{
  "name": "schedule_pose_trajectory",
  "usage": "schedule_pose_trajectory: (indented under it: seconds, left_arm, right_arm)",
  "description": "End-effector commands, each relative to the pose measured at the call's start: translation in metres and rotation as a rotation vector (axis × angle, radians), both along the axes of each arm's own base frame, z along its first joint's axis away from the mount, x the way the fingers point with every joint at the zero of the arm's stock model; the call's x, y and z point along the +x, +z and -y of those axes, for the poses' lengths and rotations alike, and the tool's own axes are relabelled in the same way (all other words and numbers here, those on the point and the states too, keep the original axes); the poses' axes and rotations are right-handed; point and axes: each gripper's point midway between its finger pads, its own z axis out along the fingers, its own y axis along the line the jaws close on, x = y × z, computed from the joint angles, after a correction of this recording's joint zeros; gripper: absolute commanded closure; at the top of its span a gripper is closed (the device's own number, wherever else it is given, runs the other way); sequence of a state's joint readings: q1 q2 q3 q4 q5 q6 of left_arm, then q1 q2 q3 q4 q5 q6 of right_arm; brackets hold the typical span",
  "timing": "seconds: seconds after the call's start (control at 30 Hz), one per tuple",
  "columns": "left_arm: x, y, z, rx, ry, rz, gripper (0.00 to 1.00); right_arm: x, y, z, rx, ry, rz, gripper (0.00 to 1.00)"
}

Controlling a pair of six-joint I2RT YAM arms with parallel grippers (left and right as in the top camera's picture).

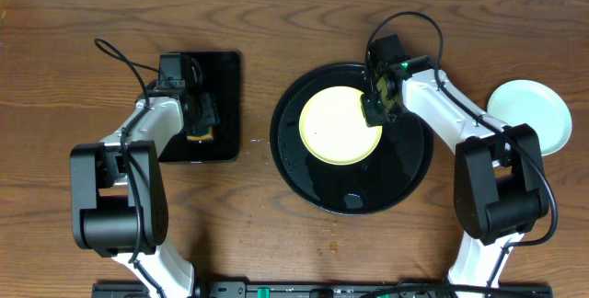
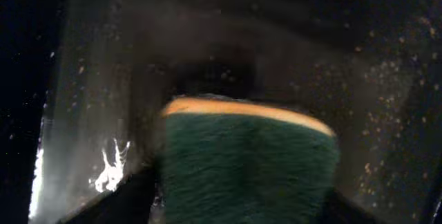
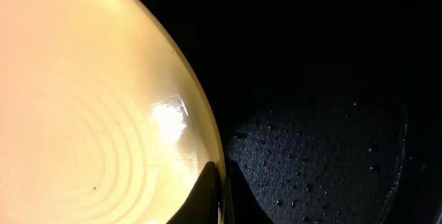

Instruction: Clean dirty plates on tray and stack at the side

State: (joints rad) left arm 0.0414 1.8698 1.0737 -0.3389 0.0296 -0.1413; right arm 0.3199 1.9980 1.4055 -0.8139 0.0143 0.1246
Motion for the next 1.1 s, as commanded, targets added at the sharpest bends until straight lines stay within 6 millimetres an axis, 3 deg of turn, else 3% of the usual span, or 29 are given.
schedule_pose_trajectory:
  seconds: [0.0, 0.07, 0.1, 0.3, 0.43, 0.7, 0.83, 1.07]
  left_arm:
    - [0.004, 0.014, 0.002, -0.013, -0.003, 0.009, 0.67]
    - [0.009, 0.038, 0.004, -0.028, -0.009, 0.044, 0.88]
    - [0.012, 0.055, 0.007, -0.04, -0.014, 0.078, 0.91]
    - [0.011, 0.144, 0.019, -0.077, -0.05, 0.292, 0.92]
    - [0.005, 0.179, 0.024, -0.049, -0.065, 0.387, 0.92]
    - [0.013, 0.182, 0.022, 0.047, -0.062, 0.416, 0.93]
    - [0.016, 0.185, 0.021, 0.047, -0.061, 0.433, 0.92]
    - [0.016, 0.185, 0.026, 0.037, -0.066, 0.433, 0.92]
  right_arm:
    - [-0.004, -0.004, -0.002, -0.009, 0.018, -0.014, 0.99]
    - [-0.005, -0.004, -0.002, -0.01, 0.018, -0.015, 0.99]
    - [-0.005, -0.004, -0.002, -0.01, 0.018, -0.015, 0.99]
    - [-0.005, -0.004, -0.002, -0.01, 0.018, -0.015, 0.99]
    - [-0.004, -0.004, -0.002, -0.009, 0.017, -0.014, 0.98]
    - [-0.004, -0.004, -0.002, -0.008, 0.015, -0.012, 0.58]
    - [-0.004, -0.004, -0.002, -0.008, 0.015, -0.012, 0.48]
    - [-0.004, -0.004, -0.002, -0.008, 0.015, -0.012, 0.48]
